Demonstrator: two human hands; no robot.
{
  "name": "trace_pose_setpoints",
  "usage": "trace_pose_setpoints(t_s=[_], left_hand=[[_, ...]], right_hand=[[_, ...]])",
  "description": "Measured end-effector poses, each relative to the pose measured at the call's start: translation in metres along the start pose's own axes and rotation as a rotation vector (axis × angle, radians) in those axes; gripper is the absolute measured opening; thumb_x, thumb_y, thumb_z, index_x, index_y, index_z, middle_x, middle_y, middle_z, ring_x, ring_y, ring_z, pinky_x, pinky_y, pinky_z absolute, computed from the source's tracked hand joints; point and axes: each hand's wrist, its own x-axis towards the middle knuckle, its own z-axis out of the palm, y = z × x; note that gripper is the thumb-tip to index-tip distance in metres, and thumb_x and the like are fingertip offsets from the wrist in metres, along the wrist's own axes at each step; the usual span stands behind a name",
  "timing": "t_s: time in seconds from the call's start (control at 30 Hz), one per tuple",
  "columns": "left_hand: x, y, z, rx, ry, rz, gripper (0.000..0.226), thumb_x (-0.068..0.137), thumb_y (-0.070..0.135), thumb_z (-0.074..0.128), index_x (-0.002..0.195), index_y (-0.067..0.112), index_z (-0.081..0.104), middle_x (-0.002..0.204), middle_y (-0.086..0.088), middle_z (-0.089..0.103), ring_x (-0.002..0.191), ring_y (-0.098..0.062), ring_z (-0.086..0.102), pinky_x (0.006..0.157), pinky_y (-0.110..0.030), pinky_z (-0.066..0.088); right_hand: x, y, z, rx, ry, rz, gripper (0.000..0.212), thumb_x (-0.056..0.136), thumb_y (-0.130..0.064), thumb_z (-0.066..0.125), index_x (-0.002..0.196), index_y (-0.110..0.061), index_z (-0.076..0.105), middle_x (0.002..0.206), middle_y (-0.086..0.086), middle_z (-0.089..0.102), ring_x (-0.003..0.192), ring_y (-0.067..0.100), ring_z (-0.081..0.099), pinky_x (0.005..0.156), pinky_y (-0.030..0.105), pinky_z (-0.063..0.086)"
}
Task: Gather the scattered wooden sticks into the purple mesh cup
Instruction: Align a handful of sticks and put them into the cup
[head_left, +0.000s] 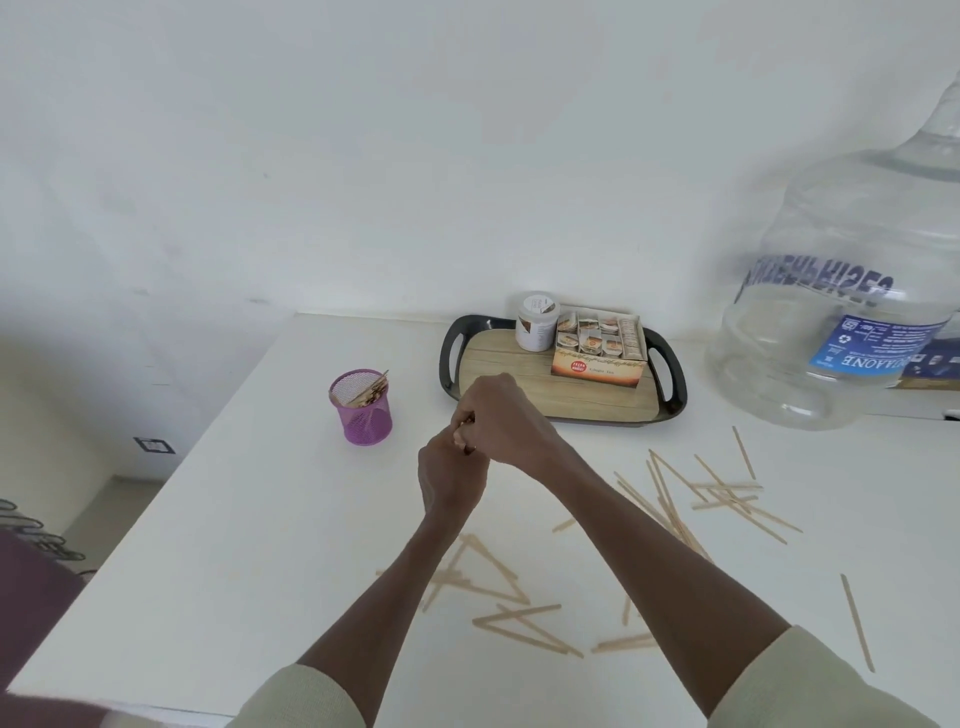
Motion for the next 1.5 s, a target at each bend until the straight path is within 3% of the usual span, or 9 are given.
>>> trace_pose_setpoints(t_s=[0.2,0.37,0.6,0.93,1.07,1.13,1.2,1.3,1.5], left_hand=[[0.024,-0.034,-0.025,-0.112,-0.004,-0.150,0.035,0.074,0.021,0.072,0.061,0.014,0.041,0.053,0.002,0.042,0.050,-0.017,0.035,0.051,-0.032,0.036],[0.036,-0.064,-0.041,-0.240,-0.073,-0.346,0.018,0.078,0.018,0.076,0.087,0.010,0.062,0.066,0.005,0.059,0.058,-0.011,0.052,0.058,-0.022,0.041],[0.043,-0.082,-0.048,-0.227,-0.084,-0.357,0.019,0.079,0.022,0.076,0.090,0.014,0.063,0.079,0.007,0.066,0.071,-0.007,0.059,0.063,-0.021,0.042],[0.039,-0.096,-0.040,-0.152,-0.168,-0.290,0.016,0.078,0.028,0.075,0.083,0.024,0.061,0.084,0.012,0.066,0.082,-0.004,0.061,0.063,-0.016,0.040],[0.038,-0.098,-0.039,-0.119,-0.212,-0.268,0.016,0.078,0.031,0.074,0.086,0.025,0.061,0.086,0.011,0.067,0.077,-0.002,0.061,0.060,-0.015,0.040],[0.037,-0.098,-0.038,-0.106,-0.221,-0.255,0.017,0.079,0.031,0.074,0.086,0.025,0.061,0.087,0.011,0.067,0.079,-0.003,0.061,0.061,-0.016,0.040],[0.037,-0.097,-0.036,-0.092,-0.224,-0.244,0.016,0.079,0.030,0.074,0.086,0.025,0.061,0.087,0.011,0.067,0.079,-0.003,0.061,0.061,-0.016,0.040],[0.038,-0.091,-0.031,-0.073,-0.228,-0.231,0.016,0.080,0.028,0.074,0.087,0.023,0.061,0.086,0.012,0.066,0.078,-0.001,0.060,0.061,-0.014,0.039],[0.034,-0.070,-0.009,-0.024,-0.243,-0.180,0.012,0.082,0.026,0.072,0.087,0.022,0.062,0.084,0.012,0.065,0.076,0.003,0.059,0.059,-0.009,0.035]], right_hand=[[0.038,-0.012,-0.001,0.127,0.082,0.115,0.010,0.081,0.002,0.072,0.087,0.000,0.079,0.075,0.011,0.072,0.046,0.006,0.053,0.041,0.009,0.036],[0.073,-0.026,0.001,0.157,0.215,0.114,0.010,0.082,0.000,0.071,0.088,0.000,0.079,0.084,0.011,0.076,0.068,0.014,0.066,0.060,0.019,0.050],[0.118,-0.047,0.032,0.229,0.369,0.071,0.013,0.085,0.001,0.066,0.090,0.001,0.078,0.086,0.014,0.076,0.079,0.021,0.071,0.073,0.024,0.053],[0.153,-0.042,0.091,0.131,0.198,0.104,0.025,0.091,0.003,0.053,0.104,-0.001,0.075,0.099,0.014,0.075,0.092,0.024,0.070,0.081,0.031,0.055],[0.156,-0.039,0.098,0.062,0.060,0.105,0.038,0.089,-0.003,0.063,0.057,-0.021,0.052,0.062,0.000,0.053,0.069,0.026,0.049,0.065,0.030,0.039],[0.155,-0.035,0.097,0.043,0.047,0.068,0.053,0.090,-0.001,0.059,0.050,-0.023,0.031,0.056,0.002,0.040,0.064,0.025,0.038,0.062,0.029,0.030],[0.151,-0.030,0.094,0.047,0.077,0.052,0.045,0.086,0.008,0.049,0.049,-0.015,0.038,0.058,0.010,0.046,0.061,0.029,0.039,0.058,0.032,0.032],[0.142,-0.019,0.087,0.094,0.105,0.022,0.027,0.091,0.007,0.046,0.086,0.006,0.073,0.086,0.022,0.072,0.084,0.038,0.066,0.077,0.043,0.054],[0.103,0.008,0.066,0.168,0.215,-0.043,0.022,0.094,0.002,0.054,0.104,0.007,0.073,0.103,0.017,0.076,0.098,0.028,0.070,0.090,0.036,0.054]])
